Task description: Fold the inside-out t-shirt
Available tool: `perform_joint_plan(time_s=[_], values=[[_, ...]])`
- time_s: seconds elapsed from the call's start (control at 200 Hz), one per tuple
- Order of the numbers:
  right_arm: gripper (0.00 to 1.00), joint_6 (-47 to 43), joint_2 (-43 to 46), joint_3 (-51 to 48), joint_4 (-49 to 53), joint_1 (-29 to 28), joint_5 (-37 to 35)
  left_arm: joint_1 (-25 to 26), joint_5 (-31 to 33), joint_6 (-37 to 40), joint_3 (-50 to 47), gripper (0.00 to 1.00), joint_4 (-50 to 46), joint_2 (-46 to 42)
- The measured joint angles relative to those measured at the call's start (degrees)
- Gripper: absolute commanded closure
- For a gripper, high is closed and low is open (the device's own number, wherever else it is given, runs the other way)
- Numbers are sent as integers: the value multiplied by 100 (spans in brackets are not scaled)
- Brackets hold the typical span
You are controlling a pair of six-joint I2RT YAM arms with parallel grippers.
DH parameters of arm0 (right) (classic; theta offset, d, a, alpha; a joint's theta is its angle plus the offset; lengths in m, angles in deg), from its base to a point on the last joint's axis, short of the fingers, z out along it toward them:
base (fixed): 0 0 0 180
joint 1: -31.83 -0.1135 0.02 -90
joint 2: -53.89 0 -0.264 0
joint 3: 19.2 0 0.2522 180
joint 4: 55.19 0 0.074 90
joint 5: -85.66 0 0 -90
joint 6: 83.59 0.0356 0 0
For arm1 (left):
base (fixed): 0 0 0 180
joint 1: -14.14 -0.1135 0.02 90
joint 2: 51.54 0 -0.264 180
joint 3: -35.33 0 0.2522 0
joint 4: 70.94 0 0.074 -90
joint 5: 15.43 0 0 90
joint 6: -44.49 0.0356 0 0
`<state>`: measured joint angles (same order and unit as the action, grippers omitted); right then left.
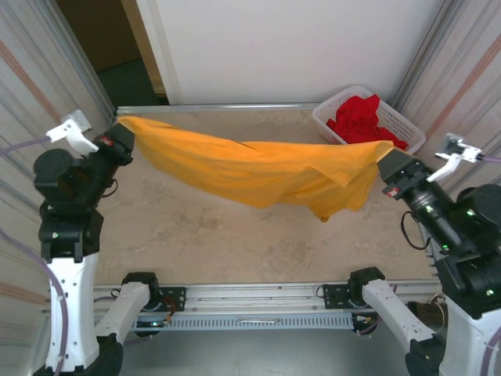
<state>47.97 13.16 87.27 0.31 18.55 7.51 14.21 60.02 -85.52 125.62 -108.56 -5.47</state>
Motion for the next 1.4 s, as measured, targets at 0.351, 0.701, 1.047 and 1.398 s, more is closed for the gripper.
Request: perform_joint_plan(time_s=[0.351, 0.701, 1.047, 1.398], values=[[100, -15, -1064, 730, -699, 0, 70, 0, -85, -48, 907, 100, 33, 675], [100, -372, -3523, -632, -1609, 11, -195, -42, -42, 372, -977, 100, 868, 3254], [42, -651, -7495, 1967, -1733, 103, -157, -94, -17, 787, 616, 51, 1403, 6365], [35, -710, -6629, 960, -1558, -2, -142, -452, -374, 680, 428, 28, 1663, 5991]])
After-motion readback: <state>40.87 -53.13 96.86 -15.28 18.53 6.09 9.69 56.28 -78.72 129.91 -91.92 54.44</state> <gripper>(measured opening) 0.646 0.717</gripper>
